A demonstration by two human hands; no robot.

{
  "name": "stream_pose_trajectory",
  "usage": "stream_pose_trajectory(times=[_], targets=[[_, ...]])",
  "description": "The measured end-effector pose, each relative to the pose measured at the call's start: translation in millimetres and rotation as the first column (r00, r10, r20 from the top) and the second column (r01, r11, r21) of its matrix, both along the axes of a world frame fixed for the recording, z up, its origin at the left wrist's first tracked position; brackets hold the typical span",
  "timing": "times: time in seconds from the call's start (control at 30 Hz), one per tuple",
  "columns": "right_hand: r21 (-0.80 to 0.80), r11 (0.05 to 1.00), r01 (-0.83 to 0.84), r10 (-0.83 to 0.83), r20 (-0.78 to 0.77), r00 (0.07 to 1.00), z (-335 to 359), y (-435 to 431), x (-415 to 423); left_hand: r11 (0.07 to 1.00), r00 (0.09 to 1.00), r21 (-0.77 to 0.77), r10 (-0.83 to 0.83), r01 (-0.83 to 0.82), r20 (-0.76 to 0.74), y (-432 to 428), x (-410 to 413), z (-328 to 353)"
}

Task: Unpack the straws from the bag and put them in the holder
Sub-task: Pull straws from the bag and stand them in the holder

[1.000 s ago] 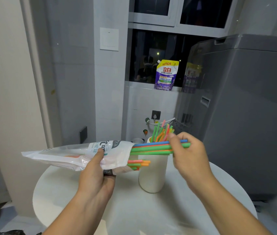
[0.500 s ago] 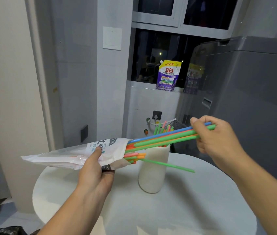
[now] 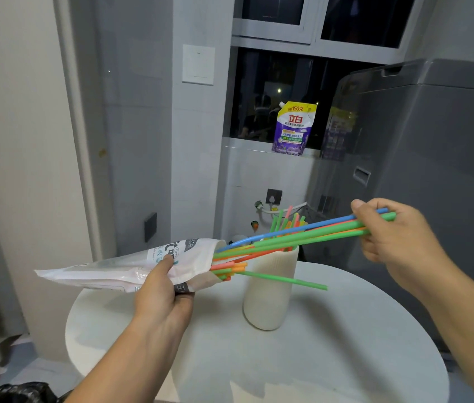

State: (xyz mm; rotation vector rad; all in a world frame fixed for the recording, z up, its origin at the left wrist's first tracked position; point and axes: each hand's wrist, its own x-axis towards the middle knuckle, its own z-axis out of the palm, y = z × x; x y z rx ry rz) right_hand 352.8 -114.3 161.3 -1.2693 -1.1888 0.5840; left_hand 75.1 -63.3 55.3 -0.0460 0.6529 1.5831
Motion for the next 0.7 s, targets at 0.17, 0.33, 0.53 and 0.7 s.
stream_pose_trajectory(times=[0.17, 0.33, 0.53, 0.7], targets=[[0.01, 1.0, 0.021, -0.021, -0.022, 1.0, -2.2, -5.1, 12.0, 1.0, 1.0, -0.01, -0.001, 0.001, -0.001, 0.2, -1.1, -0.1], [0.043, 0.998, 0.046, -0.045, -0.031, 0.999, 3.4, -8.6, 18.3, 1.0, 1.0, -0.022, -0.008, 0.008, 0.003, 0.3, -0.3, -0.4], [0.151, 0.987, 0.059, -0.057, -0.017, 0.998, 38.6, -7.5, 25.5, 1.0, 1.0, -0.013, -0.003, 0.003, 0.016, 1.1, 1.6, -0.6], [0.226, 0.971, 0.083, -0.119, 0.149, 0.982, 84.8, 1.6, 32.3, 1.0, 0.999, -0.014, -0.01, 0.011, 0.03, 1.6, 2.9, -2.1]])
